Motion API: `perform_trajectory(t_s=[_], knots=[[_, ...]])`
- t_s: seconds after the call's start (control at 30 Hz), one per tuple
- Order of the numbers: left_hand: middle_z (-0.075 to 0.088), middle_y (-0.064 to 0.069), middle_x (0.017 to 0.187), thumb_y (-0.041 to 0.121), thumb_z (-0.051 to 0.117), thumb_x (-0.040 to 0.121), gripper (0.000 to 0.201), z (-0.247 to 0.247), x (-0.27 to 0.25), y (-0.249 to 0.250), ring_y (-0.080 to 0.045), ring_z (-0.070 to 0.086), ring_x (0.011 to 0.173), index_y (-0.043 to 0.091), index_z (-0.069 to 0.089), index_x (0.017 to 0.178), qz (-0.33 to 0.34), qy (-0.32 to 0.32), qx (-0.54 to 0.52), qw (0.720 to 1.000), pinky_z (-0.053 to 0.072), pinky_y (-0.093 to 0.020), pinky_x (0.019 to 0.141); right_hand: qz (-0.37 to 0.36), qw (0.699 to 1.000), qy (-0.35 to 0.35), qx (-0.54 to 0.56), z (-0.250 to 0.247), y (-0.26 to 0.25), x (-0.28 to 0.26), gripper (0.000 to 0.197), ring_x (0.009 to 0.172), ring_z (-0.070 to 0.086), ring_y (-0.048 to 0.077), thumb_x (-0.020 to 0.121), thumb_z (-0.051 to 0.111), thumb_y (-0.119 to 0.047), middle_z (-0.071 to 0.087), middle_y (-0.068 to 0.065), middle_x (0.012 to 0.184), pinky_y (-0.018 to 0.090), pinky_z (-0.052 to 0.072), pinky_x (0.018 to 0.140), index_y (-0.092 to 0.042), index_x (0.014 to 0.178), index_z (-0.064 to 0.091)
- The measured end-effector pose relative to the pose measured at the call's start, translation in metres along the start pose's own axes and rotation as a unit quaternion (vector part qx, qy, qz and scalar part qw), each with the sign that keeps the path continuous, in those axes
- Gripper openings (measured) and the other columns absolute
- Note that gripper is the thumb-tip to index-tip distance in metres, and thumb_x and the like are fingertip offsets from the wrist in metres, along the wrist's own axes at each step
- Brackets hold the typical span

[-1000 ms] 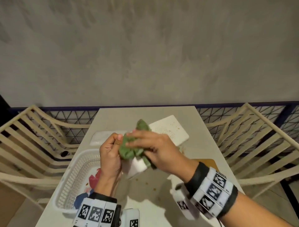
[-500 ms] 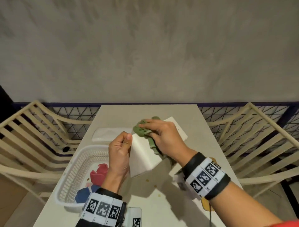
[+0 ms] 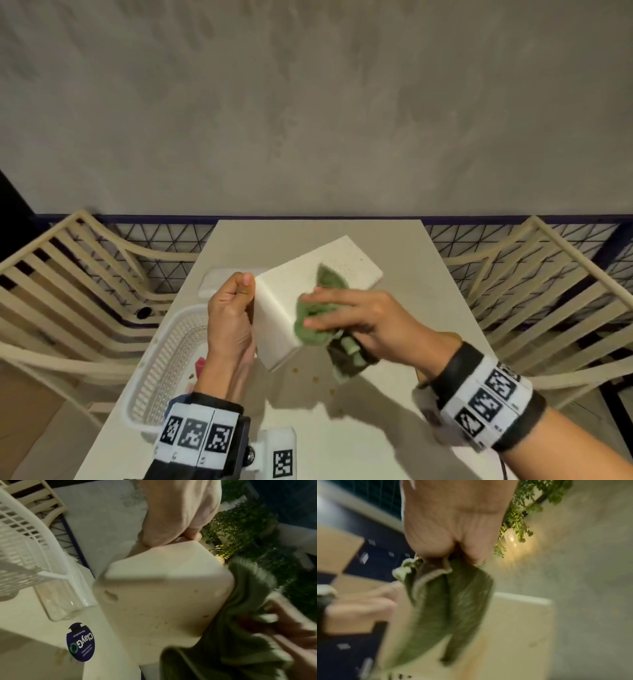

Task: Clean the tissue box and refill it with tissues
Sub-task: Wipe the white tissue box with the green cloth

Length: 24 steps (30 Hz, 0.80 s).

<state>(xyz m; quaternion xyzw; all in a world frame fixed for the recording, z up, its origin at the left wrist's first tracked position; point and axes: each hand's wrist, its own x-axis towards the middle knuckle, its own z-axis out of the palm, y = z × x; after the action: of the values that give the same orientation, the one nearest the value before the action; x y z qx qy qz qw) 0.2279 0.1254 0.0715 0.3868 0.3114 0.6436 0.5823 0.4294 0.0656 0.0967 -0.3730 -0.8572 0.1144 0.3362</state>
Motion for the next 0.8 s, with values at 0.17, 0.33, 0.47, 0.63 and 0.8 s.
perform_trajectory(t_s=[0.17,0.33,0.47,0.63,0.8], knots=[[0.062,0.003,0.055,0.015,0.048,0.091,0.041,0.007,-0.007,-0.004,-0.013,0.056,0.054,0.018,0.063,0.053,-0.022,0.009,-0.011,1.0,0.05,-0.027,0.057,0.044,0.998,0.031,-0.04,0.013,-0.015,0.028,0.035,0.112,0.061,0.023,0.077,0.063,-0.003,0.063,0.008,0.124,0.039,0.051,0.093,-0.017,0.108,0.07],[0.061,0.007,0.055,0.023,0.057,0.078,0.026,-0.002,-0.005,0.003,-0.007,0.055,0.055,0.018,0.063,0.053,-0.005,0.014,-0.01,1.0,0.046,-0.026,0.059,0.071,0.996,0.054,0.002,-0.003,0.017,-0.003,0.048,0.118,0.053,0.011,0.07,0.06,0.014,0.056,-0.002,0.125,0.032,0.04,0.103,-0.013,0.108,0.069],[0.06,0.004,0.061,0.054,0.08,0.049,0.042,-0.005,-0.006,-0.002,-0.013,0.053,0.062,0.018,0.062,0.06,0.011,0.009,0.017,1.0,0.046,-0.027,0.061,0.096,0.993,0.07,-0.004,0.026,-0.008,0.006,0.047,0.118,0.056,0.019,0.071,0.06,0.007,0.061,0.005,0.126,0.027,0.036,0.107,-0.015,0.111,0.067],[0.048,0.013,0.049,0.063,0.079,0.045,0.048,-0.003,-0.016,-0.001,-0.005,0.041,0.051,0.021,0.056,0.052,0.026,-0.024,0.036,0.999,0.034,-0.023,0.051,0.168,0.981,0.095,0.01,0.007,0.018,0.005,0.043,0.119,0.056,0.02,0.074,0.059,0.007,0.061,0.004,0.125,0.008,0.028,0.106,-0.016,0.11,0.068],[0.056,0.009,0.056,0.06,0.078,0.052,0.042,0.002,-0.015,-0.003,-0.016,0.045,0.06,0.022,0.06,0.056,0.046,-0.032,0.037,0.998,0.039,-0.029,0.058,0.119,0.99,0.074,0.008,0.029,-0.019,0.02,0.048,0.117,0.055,0.014,0.071,0.063,0.004,0.061,0.005,0.126,0.022,0.035,0.107,-0.018,0.113,0.066]])
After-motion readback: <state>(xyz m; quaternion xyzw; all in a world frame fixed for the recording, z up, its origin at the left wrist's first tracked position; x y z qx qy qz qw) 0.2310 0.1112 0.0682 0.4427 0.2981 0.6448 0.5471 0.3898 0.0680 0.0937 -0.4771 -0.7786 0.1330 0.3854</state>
